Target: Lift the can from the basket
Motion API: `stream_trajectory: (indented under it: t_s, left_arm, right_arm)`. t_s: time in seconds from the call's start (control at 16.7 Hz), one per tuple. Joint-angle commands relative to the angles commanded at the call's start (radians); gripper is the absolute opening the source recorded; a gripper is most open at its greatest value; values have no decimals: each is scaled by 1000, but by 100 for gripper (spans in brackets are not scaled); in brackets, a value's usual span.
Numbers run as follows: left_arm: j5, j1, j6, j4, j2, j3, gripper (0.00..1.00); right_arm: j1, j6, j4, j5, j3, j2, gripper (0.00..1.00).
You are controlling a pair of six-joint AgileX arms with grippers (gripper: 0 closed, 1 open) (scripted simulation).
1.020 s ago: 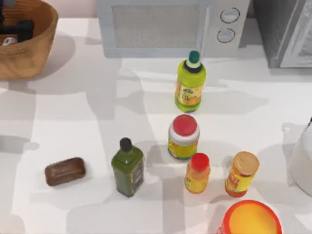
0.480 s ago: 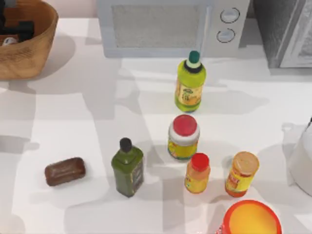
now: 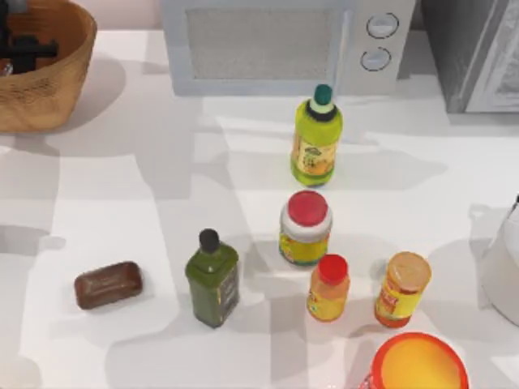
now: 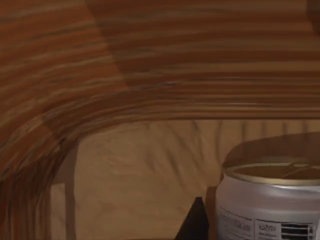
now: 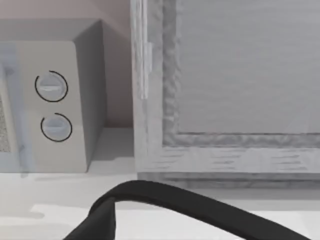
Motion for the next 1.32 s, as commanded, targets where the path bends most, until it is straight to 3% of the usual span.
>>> stream_trajectory:
  t_s: [0.18, 0.24, 0.9, 1.14, 1.32]
  left_arm:
    - [0, 0, 0, 0, 0, 0, 2]
    - [0, 0, 0, 0, 0, 0, 0]
    - [-17, 1, 2, 9, -56, -16, 0]
    - [-81, -15, -9, 79, -232, -193, 0]
    - [-140, -38, -18, 171, -457, -435, 0]
  right_arm:
    - [0, 0, 0, 0, 0, 0, 100]
    - [0, 0, 0, 0, 0, 0, 100]
    - [0, 0, 0, 0, 0, 0, 100]
    - [0, 0, 0, 0, 0, 0, 100]
    - [0, 0, 0, 0, 0, 0, 100]
